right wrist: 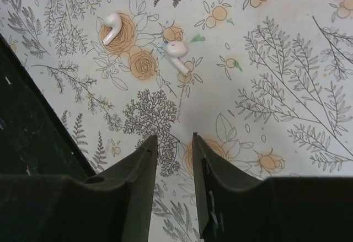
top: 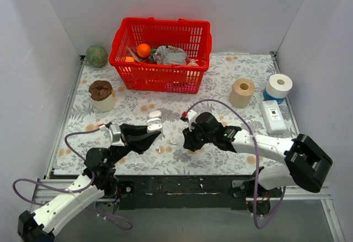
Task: Insert the wireless bluetooth earbuds into the charging case
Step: Pick up the earbud from the center of the board.
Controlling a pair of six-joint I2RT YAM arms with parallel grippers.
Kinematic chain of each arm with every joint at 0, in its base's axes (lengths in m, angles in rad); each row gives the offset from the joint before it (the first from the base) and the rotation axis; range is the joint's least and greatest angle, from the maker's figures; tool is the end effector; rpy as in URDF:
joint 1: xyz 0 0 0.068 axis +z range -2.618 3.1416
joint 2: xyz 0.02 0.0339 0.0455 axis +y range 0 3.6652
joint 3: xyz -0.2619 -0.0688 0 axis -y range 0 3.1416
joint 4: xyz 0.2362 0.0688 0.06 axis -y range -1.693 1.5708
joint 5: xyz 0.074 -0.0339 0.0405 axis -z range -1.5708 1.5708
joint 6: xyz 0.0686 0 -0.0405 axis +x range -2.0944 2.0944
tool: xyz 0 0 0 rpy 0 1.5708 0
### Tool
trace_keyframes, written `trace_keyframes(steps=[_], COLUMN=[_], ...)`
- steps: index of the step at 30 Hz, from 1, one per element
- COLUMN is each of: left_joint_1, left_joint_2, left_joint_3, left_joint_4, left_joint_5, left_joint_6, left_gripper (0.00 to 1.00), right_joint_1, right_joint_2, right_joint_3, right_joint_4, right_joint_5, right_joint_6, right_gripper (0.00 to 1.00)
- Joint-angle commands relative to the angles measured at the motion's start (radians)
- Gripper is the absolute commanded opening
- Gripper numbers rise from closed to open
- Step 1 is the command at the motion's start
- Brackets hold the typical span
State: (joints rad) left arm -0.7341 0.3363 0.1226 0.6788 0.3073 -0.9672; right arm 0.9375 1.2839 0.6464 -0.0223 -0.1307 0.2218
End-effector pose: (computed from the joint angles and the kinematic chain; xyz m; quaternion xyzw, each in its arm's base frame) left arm 0.0907 -0.1098 0.2710 0.0690 0.5306 -0.6852 0.4942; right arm 0.1606 0.2339 0.1853 -0.3408 0.8293 0.2895 0.3351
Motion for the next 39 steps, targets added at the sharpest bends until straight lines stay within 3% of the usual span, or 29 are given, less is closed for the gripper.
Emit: trace_keyframes(steps=[1,11,18,23,28,33,39], left_joint_1=[0.007,0.007,0.007,0.007,0.007,0.007,0.007], left_joint_2=[-0.031,-0.131,-0.169,-0.207,-0.243,-0.270,-0.306], left_joint_3=[0.069,0.081,0.100,0.110,0.115,0.121,0.124], left_joint_4=[-0.180,-0.277,-0.327,-0.357,-0.390,-0.426,-0.453], left_joint_5=[-0.128,-0.163,-0.174,-0.192,-0.221,-0.252,-0.287], left_joint_6=[-0.025,-0.002,0.018,0.027,0.033,0.035,0.039], left_gripper=[0.00,0.00,0.00,0.00,0.00,0.00,0.00], right_joint_1=[0.027,0.049,0.081,0.139,0.149,0.150,0.159], right_joint_2=[0.084,0.327,0.354,0.350,0.385,0.452,0.512], right_joint_3=[0.100,0.288,0.300,0.280,0.292,0.363,0.429], right_joint_4=[0.097,0.024,0.015,0.074,0.111,0.067,0.032], right_joint_5=[-0.029,0.032,-0.001,-0.030,-0.044,0.003,0.082], right_joint_6=[-0.039,-0.154,-0.159,-0.101,-0.006,0.071,0.188], right_gripper=[0.38,0.43,0.25,0.21,0.47,0.51,0.49])
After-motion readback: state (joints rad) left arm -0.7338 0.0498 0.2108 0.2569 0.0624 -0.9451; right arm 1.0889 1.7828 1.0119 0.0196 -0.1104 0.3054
